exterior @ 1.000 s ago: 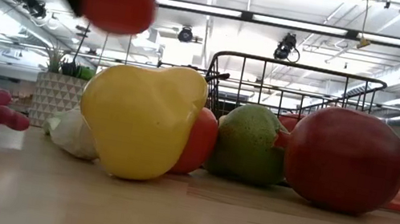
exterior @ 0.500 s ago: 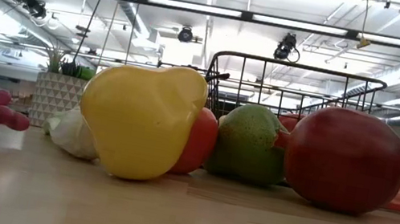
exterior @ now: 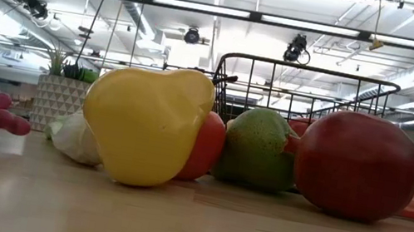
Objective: Build produce basket
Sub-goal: Put the red apple into the brown wire basket
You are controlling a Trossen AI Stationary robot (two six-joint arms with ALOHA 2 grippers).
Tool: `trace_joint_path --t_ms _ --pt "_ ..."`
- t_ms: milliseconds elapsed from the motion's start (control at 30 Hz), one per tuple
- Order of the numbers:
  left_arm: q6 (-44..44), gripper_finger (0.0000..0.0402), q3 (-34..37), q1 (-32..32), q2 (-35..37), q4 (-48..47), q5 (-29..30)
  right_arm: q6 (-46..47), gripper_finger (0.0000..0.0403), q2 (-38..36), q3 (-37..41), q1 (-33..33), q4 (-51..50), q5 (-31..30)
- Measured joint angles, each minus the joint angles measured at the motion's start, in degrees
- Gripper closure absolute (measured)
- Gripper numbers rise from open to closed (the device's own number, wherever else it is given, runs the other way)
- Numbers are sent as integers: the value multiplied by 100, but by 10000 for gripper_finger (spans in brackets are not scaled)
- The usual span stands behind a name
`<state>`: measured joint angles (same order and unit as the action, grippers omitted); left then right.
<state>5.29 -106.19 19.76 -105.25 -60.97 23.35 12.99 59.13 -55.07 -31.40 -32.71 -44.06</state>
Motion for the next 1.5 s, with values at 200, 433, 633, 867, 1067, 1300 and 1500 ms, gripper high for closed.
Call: trace_joint_path --t_ms 200,433,633,867,1067,1300,1500 --pt "291 89 287 -485 6 39 -101 247 28 0 0 0 -292 -72" --pt "1182 89 752 -1142 0 755 -750 353 28 0 0 0 -531 -231" --pt "1331 88 743 -1724 4 1182 -1845 59 28 -22 0 22 -505 -360" --pt "1035 88 743 -1885 4 957 -2364 -513 28 -290 0 44 -250 -877" --pt "951 88 1096 -1719 405 772 -2174 -859 28 -578 0 46 82 -899" --pt "578 88 2472 -1658 1748 2032 -1987 -1226 28 -624 0 105 601 -887" --pt "254 88 3461 -1622 2595 3227 -2012 -1495 28 -549 0 356 942 -848"
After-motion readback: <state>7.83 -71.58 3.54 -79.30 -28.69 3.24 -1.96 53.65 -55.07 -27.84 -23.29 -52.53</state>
